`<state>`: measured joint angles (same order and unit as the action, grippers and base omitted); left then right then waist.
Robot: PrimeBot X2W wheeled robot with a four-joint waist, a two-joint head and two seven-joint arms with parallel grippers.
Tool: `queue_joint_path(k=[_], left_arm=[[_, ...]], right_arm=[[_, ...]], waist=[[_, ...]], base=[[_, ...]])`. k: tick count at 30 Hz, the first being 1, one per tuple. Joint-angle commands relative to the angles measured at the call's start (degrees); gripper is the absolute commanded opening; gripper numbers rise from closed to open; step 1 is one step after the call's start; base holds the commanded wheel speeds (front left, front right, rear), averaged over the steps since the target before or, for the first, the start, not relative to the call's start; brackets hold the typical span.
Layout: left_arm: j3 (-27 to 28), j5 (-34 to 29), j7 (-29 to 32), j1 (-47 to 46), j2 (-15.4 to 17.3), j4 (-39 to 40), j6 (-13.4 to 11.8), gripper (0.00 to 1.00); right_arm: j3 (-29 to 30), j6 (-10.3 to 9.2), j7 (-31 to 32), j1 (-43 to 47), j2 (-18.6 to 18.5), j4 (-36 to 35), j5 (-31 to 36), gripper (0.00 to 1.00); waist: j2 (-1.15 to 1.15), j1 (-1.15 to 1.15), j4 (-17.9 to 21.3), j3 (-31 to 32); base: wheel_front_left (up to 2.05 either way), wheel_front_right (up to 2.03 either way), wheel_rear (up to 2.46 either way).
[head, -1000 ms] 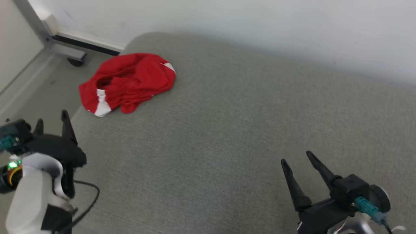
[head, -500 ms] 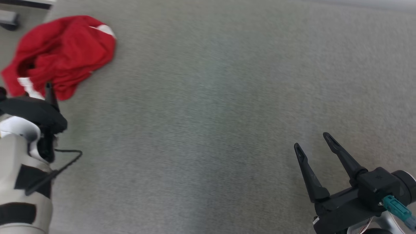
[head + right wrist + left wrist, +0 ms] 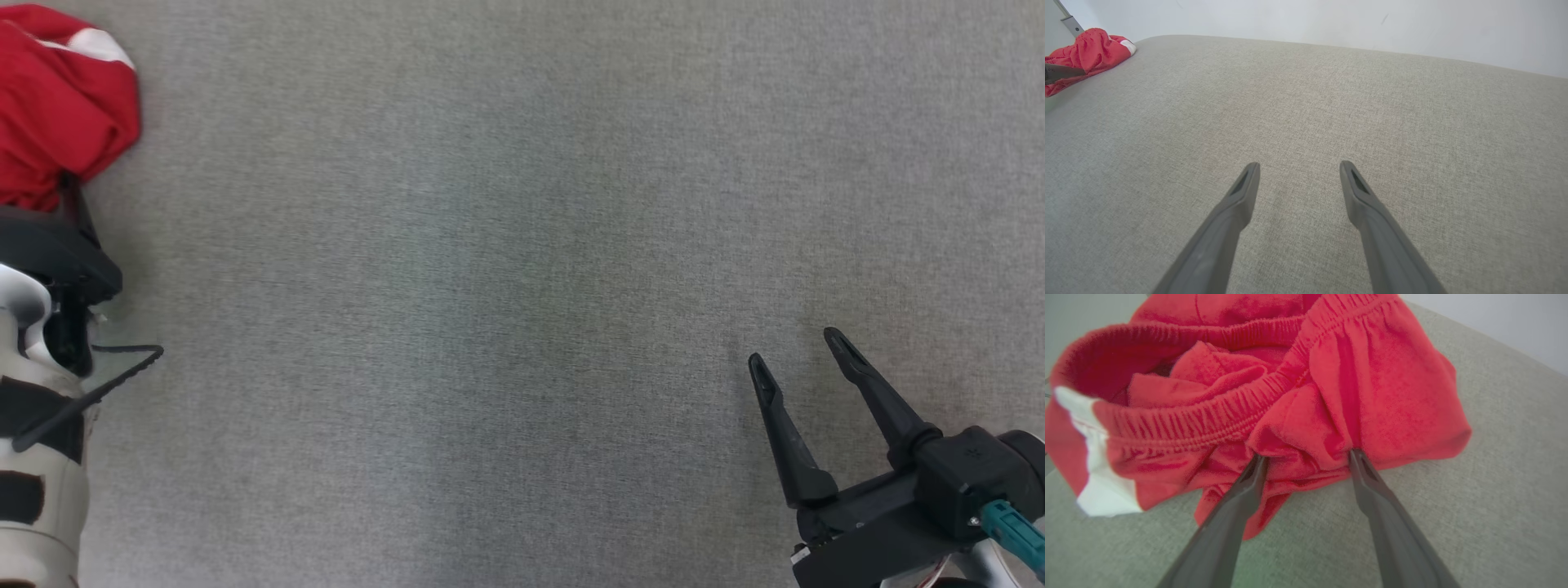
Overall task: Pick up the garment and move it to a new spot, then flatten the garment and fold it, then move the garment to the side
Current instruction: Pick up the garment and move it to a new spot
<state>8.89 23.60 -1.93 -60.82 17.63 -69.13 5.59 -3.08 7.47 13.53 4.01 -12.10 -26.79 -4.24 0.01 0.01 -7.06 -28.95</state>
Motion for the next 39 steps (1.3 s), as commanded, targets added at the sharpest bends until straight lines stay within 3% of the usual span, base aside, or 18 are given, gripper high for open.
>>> queue_joint_path(k=[1, 3, 4, 5, 6, 12, 18, 24, 33, 39], left_arm=[[-0.2, -0.5, 0.3, -0.7, 0.3, -0.6, 0.1, 1.00], [-0.5, -0.4, 1.4, -1.0, 0.3, -1.6, 0.3, 1.00], [-0.7, -0.4, 1.8, -1.2, 0.4, -2.0, 0.3, 0.90], [-0.9, -0.4, 2.0, -1.3, 0.5, -2.2, 0.4, 0.09], [-1.1, -0.4, 2.4, -1.2, 0.5, -2.5, 0.5, 0.00], [-2.0, -0.3, 3.7, -0.3, 3.2, -3.2, 1.3, 0.00], [-7.0, -2.8, 6.2, -0.9, 6.2, -2.1, 1.8, 0.00], [-12.9, -1.5, 10.8, -1.7, 8.5, 3.1, 1.8, 0.00], [-24.9, 5.7, 17.2, -1.0, 10.7, 21.9, 1.9, 0.00], [-30.4, 10.7, 20.6, 0.3, 12.0, 36.3, 1.9, 0.00]], right_arm=[[-0.2, 0.03, -0.5, -0.5, 0.4, 0.2, 0.3, 1.00], [-0.4, 0.03, -0.7, -0.7, 0.6, 0.7, 0.0, 1.00], [-0.4, 0.03, -0.9, -0.8, 0.7, 1.0, -0.1, 1.00], [-0.5, 0.03, -1.2, -1.1, 0.9, 1.3, -0.4, 1.00], [-0.6, 0.03, -1.4, -1.3, 1.2, 1.9, -0.6, 1.00], [-2.6, 0.03, -4.4, -3.8, 2.4, 6.1, -1.9, 1.00], [-4.2, 0.03, -8.8, -5.6, 4.9, 13.1, -3.9, 1.00], [-4.6, 0.03, -12.9, -5.7, 7.0, 19.5, -5.4, 1.00], [-4.0, 0.03, -17.9, -4.5, 9.0, 27.4, -7.2, 1.00], [-3.1, 0.03, -19.1, -4.0, 9.3, 29.2, -7.3, 1.00]], waist=[[-0.01, -0.01, 0.9, -1.0], [-0.01, -0.01, 1.1, -1.0], [-0.01, -0.01, 1.2, -0.9], [-0.01, -0.01, 1.3, -0.8], [-0.01, -0.01, 1.3, -0.5], [-0.01, -0.01, 1.9, 2.8], [-0.01, -0.01, 1.7, 9.2], [-0.01, -0.01, 2.2, 16.0], [-0.01, -0.01, 4.7, 26.2], [-0.01, -0.01, 8.3, 29.0]], base=[[0.00, 0.00, 0.00], [0.00, 0.00, 0.00], [0.00, 0.00, 0.00], [0.00, 0.00, 0.00], [0.00, 0.00, 0.00], [0.00, 0.00, 0.00], [0.00, 0.00, 0.00], [0.00, 0.00, 0.00], [0.00, 0.00, 0.00], [0.00, 0.00, 0.00]])
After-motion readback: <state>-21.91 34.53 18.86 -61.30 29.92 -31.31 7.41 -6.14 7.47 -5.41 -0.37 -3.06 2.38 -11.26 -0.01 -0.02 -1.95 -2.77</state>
